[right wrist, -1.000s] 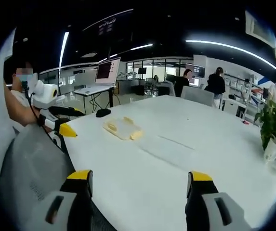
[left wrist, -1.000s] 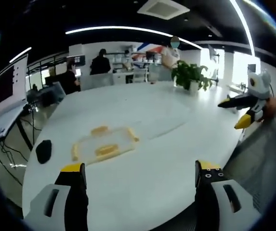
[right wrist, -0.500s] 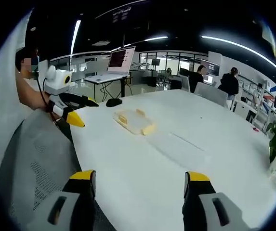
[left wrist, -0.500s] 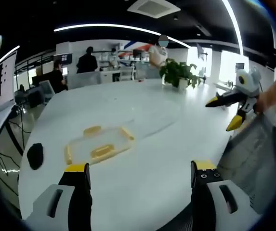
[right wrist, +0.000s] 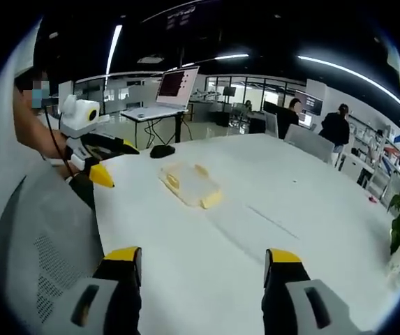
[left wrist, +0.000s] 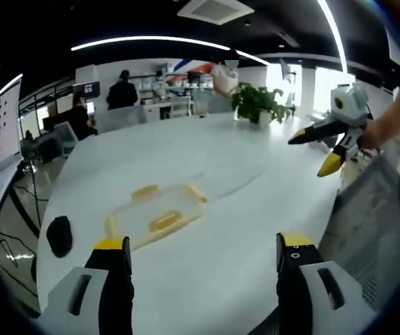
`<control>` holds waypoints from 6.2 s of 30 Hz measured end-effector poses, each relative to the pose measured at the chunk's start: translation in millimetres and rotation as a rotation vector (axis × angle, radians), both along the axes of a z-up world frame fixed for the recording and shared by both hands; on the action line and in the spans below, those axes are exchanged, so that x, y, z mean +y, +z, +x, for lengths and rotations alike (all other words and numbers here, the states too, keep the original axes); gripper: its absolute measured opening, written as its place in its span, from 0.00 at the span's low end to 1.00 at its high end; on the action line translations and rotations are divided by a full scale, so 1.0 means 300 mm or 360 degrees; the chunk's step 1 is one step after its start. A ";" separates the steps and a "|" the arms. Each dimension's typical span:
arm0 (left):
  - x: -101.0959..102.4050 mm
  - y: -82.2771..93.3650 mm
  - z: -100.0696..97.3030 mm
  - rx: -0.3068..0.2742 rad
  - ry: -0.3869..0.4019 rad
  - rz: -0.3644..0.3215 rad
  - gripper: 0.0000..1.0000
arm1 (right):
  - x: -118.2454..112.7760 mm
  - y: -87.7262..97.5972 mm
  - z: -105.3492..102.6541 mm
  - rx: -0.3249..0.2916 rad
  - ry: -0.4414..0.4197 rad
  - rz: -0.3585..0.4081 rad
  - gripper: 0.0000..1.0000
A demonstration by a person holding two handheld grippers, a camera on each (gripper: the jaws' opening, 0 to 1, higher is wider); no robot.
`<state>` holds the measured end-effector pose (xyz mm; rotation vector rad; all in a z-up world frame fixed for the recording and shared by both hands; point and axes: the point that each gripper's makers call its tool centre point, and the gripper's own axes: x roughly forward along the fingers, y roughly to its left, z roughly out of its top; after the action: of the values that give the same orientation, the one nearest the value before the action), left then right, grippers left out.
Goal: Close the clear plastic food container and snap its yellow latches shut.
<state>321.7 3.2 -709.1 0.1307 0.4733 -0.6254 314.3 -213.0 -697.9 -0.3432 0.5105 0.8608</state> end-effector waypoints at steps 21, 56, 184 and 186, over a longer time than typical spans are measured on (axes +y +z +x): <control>0.043 0.002 0.050 0.0011 -0.0031 0.0058 0.79 | 0.049 0.007 0.097 -0.0034 0.0072 -0.0039 0.67; 0.130 -0.083 0.108 0.0112 -0.0212 0.0261 0.76 | 0.171 -0.035 0.229 0.0020 0.0239 -0.0133 0.66; 0.260 -0.287 0.419 0.0227 -0.1052 0.0992 0.65 | 0.395 -0.297 0.476 0.0228 0.0970 -0.0734 0.56; 0.258 -0.288 0.425 0.0230 -0.1057 0.0995 0.64 | 0.394 -0.301 0.478 0.0236 0.0969 -0.0735 0.56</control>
<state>449.2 80.6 -795.5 0.8660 0.7641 -1.1236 457.7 -94.8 -788.2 -0.8925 0.7619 1.3627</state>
